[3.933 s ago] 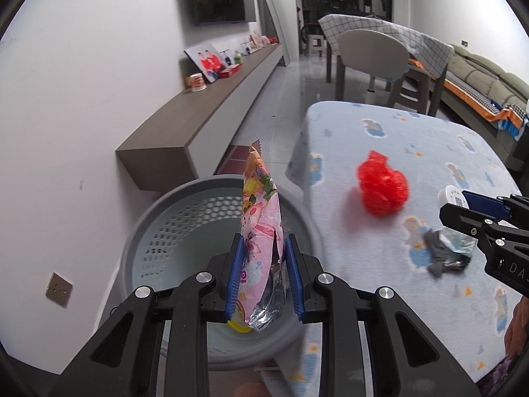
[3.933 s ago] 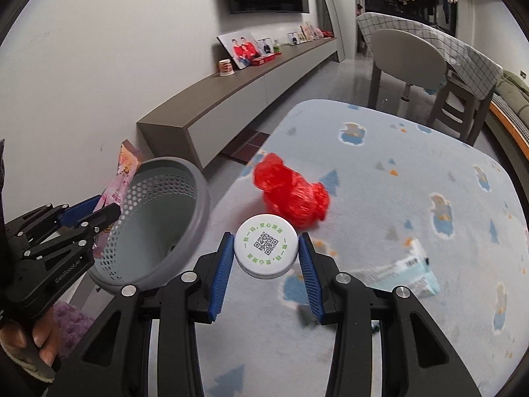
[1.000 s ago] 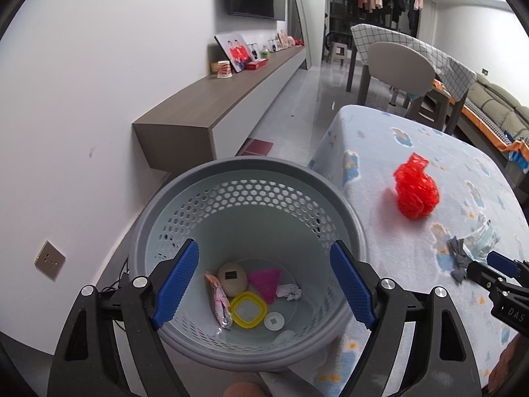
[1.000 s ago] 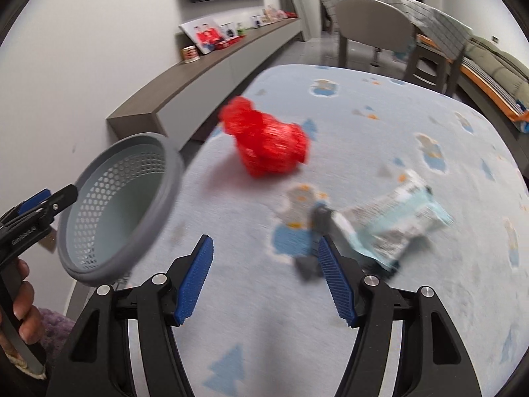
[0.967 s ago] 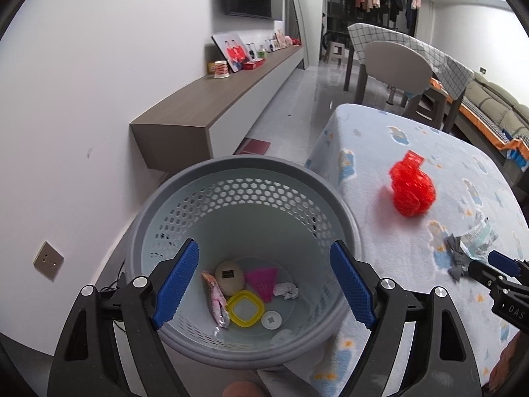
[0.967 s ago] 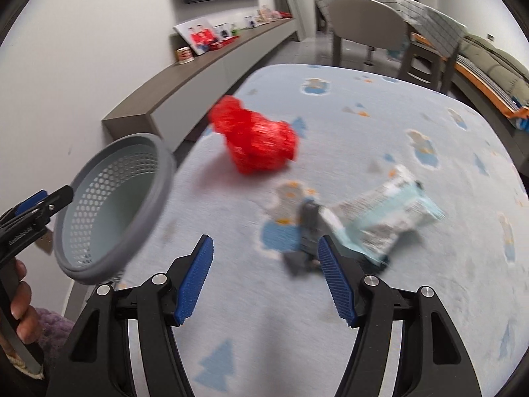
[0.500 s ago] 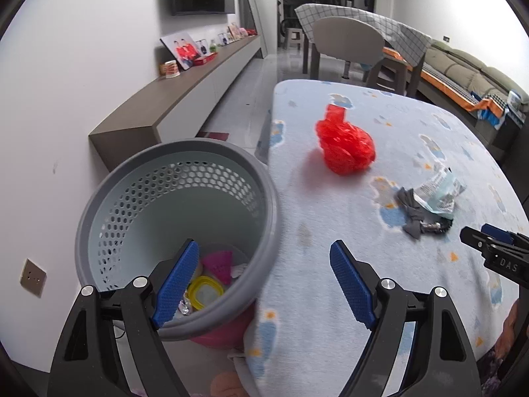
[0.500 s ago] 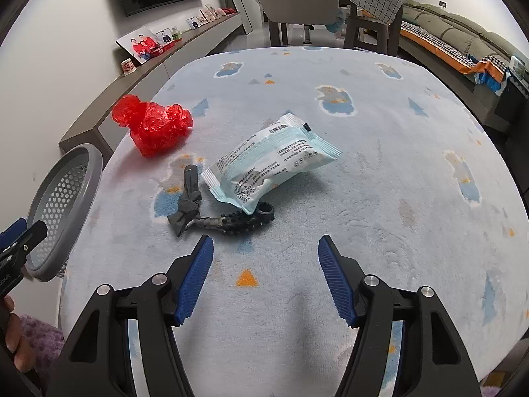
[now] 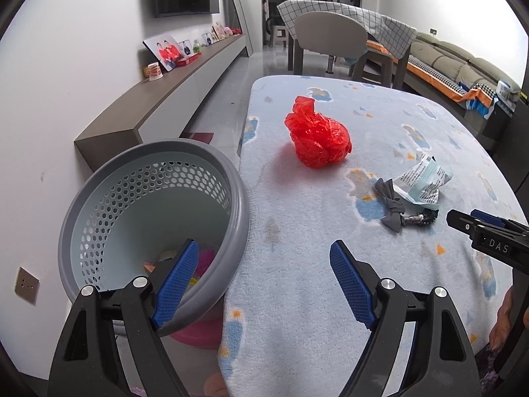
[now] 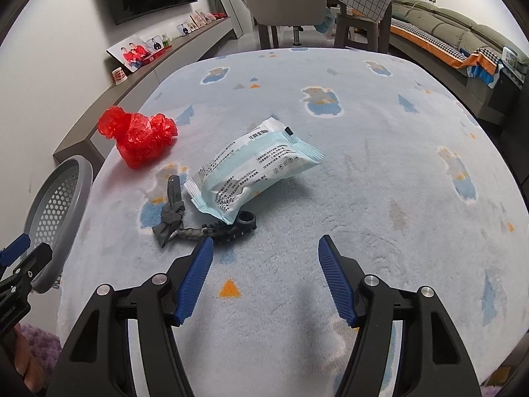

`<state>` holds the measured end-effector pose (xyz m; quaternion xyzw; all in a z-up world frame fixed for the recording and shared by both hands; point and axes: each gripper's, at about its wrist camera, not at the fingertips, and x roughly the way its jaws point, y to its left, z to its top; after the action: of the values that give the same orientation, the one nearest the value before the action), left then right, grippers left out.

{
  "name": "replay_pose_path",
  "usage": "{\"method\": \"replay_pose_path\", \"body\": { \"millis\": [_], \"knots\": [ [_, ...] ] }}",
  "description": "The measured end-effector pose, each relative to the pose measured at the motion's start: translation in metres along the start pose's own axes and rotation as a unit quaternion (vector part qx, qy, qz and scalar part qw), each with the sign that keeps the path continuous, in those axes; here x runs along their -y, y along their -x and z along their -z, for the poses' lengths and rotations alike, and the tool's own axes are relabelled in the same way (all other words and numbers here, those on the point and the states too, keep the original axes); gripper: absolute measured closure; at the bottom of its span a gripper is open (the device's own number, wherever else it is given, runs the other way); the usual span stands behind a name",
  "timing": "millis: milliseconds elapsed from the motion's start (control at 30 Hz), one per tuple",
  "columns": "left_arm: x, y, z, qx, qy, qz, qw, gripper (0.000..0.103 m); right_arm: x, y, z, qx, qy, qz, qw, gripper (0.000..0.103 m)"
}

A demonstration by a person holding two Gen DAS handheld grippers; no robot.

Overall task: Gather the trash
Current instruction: 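Reach the right tool to the dark spiky toy and close on it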

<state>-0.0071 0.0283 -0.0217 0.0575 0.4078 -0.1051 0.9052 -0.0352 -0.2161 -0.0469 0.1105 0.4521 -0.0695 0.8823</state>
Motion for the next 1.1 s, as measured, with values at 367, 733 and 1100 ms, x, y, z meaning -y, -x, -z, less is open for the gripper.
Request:
{"method": "replay_pose_path", "body": {
  "millis": [367,733,1100],
  "knots": [
    [0.003,-0.003,0.0,-0.003,-0.005,-0.001,1.0,0.023,-0.002,-0.007,0.001,-0.006,0.007,-0.003,1.0,0.04],
    [0.002,-0.003,0.001,-0.002,-0.006,-0.005,1.0,0.023,-0.011,-0.013,0.004,-0.01,0.017,-0.009,1.0,0.039],
    [0.0,-0.001,0.001,-0.001,-0.004,0.0,1.0,0.023,-0.033,-0.03,0.003,-0.025,0.039,-0.008,0.999,0.032]
  ]
}}
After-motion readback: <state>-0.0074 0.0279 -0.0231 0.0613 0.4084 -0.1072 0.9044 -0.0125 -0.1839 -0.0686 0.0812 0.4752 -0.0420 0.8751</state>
